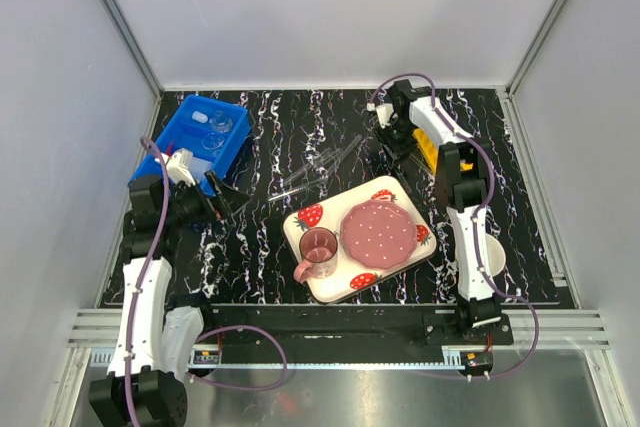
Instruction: Organize the chemistry lab equipment
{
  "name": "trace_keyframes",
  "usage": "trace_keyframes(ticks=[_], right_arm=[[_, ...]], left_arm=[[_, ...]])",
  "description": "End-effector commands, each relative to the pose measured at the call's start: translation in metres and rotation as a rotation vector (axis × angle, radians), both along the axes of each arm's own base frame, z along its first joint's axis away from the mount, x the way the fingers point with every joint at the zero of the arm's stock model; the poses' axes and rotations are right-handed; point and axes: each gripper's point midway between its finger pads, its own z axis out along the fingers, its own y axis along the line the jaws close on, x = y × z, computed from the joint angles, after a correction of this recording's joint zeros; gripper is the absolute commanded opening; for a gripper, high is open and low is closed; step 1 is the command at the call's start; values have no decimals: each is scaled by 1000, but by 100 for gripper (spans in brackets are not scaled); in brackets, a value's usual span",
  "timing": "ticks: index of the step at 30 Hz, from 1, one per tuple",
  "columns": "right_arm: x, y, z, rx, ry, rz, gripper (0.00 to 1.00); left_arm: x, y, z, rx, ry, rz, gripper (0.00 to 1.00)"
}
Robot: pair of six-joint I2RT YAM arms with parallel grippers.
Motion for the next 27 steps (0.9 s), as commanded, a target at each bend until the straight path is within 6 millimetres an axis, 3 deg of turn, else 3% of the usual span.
trace_keyframes(ticks=[1, 6, 15, 22, 27], right_arm=[[8, -2, -3, -46, -35, -33, 40], [8, -4, -7, -60, -42, -50, 29], [20, 11, 33, 40, -114, -78, 19], [27, 17, 113, 194, -234, -108, 18], [12, 25, 180, 387, -276, -129, 18]], left_arm=[[3, -6, 8, -25, -52, -43, 99], [1, -13, -1, -79, -20, -65, 99], [-2, -30, 7, -180, -19, -124, 99], [5, -65, 32, -237, -83, -201, 99], [14, -101, 58, -283, -114, -263, 99]])
